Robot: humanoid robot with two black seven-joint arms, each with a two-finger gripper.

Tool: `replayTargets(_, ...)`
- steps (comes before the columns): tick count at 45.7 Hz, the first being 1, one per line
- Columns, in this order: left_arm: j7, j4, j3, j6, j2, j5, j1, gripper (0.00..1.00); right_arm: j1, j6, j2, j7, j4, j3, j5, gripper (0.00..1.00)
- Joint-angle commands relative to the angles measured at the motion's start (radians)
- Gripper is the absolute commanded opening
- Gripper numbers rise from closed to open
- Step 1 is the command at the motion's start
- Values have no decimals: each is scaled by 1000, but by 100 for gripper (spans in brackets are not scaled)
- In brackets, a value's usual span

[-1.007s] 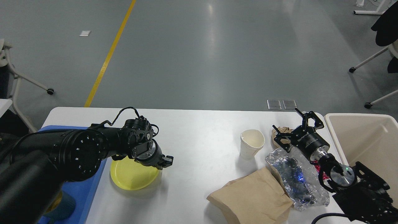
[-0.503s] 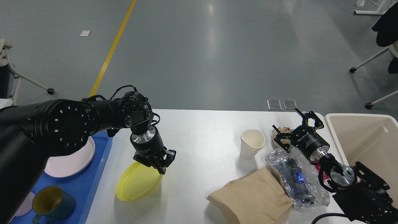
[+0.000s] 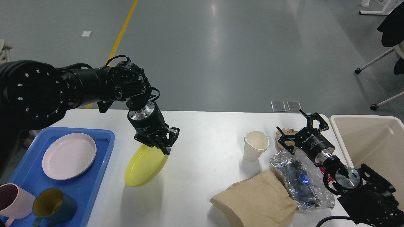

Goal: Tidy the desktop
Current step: 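Lift the yellow plate and carry it toward the blue tray, then lower the yellow plate onto the pink plate and release it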

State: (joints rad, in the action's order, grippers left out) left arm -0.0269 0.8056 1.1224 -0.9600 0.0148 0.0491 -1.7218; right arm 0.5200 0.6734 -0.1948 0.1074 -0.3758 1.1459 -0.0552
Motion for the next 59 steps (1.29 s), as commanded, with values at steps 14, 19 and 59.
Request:
replayTargets(14, 4, -3, 192, 0, 132, -3, -51, 0, 0, 0, 0, 0, 0, 0, 0, 100)
replayTargets(19, 8, -14, 241, 0, 188, -18, -62, 0, 0, 0, 0, 0, 0, 0, 0, 100)
replayTargets(59, 16, -212, 321, 170, 313, -80, 146, 0, 0, 0, 0, 0, 0, 0, 0, 100)
